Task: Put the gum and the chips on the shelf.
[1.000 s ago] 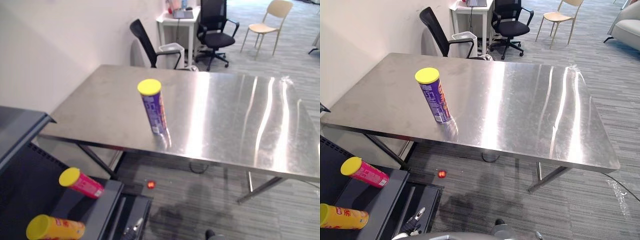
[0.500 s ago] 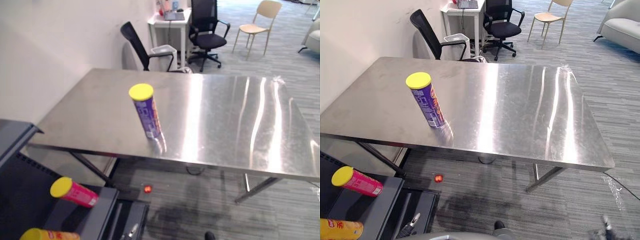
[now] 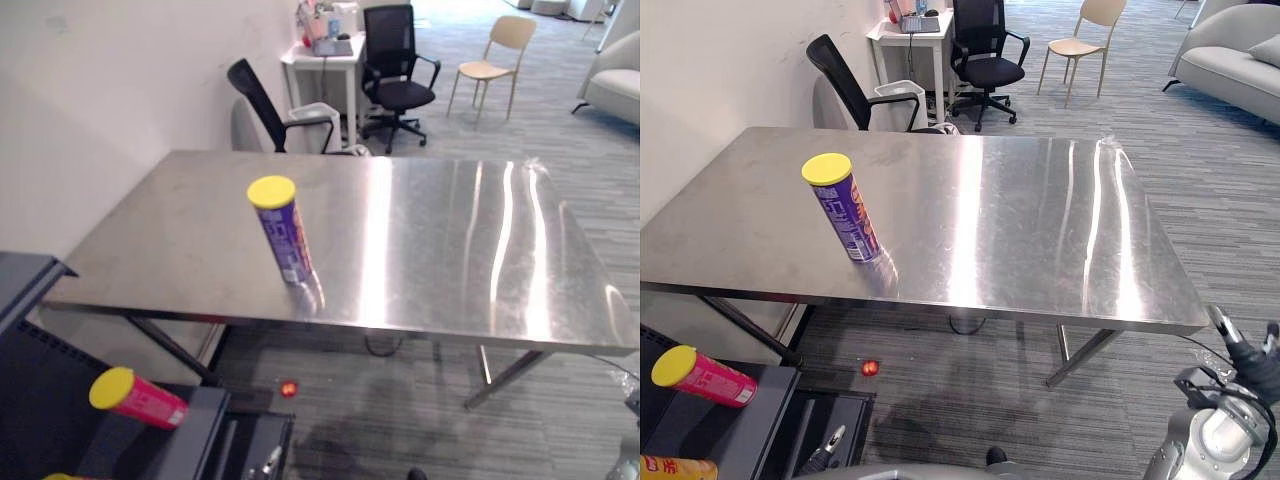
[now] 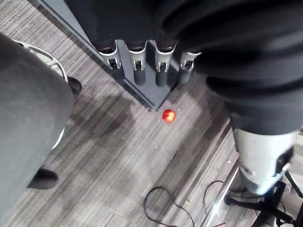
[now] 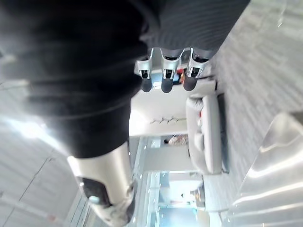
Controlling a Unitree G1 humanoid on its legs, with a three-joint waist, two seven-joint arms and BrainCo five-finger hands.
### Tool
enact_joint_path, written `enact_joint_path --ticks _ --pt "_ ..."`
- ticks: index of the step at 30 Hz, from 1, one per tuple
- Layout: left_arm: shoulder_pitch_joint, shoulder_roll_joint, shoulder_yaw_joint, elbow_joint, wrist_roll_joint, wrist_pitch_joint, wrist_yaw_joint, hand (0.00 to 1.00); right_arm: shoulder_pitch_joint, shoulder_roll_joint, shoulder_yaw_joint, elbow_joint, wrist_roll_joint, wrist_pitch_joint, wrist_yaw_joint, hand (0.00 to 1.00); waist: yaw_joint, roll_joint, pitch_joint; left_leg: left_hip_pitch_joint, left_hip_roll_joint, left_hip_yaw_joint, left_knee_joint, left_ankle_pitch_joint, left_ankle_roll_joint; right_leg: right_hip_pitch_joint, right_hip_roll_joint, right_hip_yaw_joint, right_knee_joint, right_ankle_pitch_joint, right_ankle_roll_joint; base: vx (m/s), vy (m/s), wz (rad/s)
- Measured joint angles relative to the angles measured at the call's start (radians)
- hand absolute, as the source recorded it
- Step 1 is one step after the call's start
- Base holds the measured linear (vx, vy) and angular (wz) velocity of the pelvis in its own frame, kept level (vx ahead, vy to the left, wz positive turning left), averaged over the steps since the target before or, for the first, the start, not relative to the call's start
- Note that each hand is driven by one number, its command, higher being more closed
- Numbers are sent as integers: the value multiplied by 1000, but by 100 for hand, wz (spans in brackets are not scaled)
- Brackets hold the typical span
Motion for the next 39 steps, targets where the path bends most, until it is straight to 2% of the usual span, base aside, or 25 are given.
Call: enact_joint_path --ticks 4,11,12,16,18,20,24,28,39 --pt "-1 9 -27 0 33 -1 -11 0 0 0 43 -51 -3 -8 57 0 -2 -8 -5 -17 -8 -25 0 1 1 1 -8 -20 -9 1 1 21 -2 18" --pt "-7 32 -72 -2 37 -7 -18 0 -7 -5 248 -105 4 -27 163 0 5 -20 -4 -34 -19 -93 2 7 11 27 -30 -86 -18 2 2 11 -7 27" --pt "-7 39 -87 -6 37 -7 -18 0 -13 -20 312 -98 5 -27 179 0 6 -17 -5 -35 -23 -112 4 8 13 40 -34 -107 -20 2 2 -30 -13 33" --pt "-11 55 -126 -20 39 -8 -19 0 -32 -102 434 -86 5 -26 215 0 16 -27 0 -59 -36 -153 5 19 24 41 -50 -147 -21 1 3 -34 -5 29" --pt "-11 61 -136 -21 39 -8 -19 0 -42 -113 453 -65 5 -26 234 0 20 -28 0 -67 -38 -168 5 23 26 42 -54 -162 -20 1 3 -26 -7 24" --pt "-12 66 -147 -28 42 -8 -20 0 -59 -120 485 -39 6 -16 240 0 31 -30 1 -67 -40 -172 4 26 27 43 -55 -166 -19 1 3 -19 -4 13" --pt "-21 75 -155 -24 70 0 -23 0 -91 -142 586 -2 48 13 262 0 32 -30 6 -69 -42 -212 1 37 27 64 -57 -207 -22 0 3 -13 -17 26" --pt "-30 79 -158 -25 71 0 -26 0 -132 -144 630 20 52 25 281 0 47 -30 17 -71 -44 -235 -6 49 27 74 -59 -230 -25 0 2 -27 -15 19" --pt "-34 95 -187 -27 78 1 -18 0 -263 -152 727 147 61 57 273 0 57 -33 19 -86 -56 -299 -49 91 32 78 -68 -293 -26 -1 2 -13 -5 17"
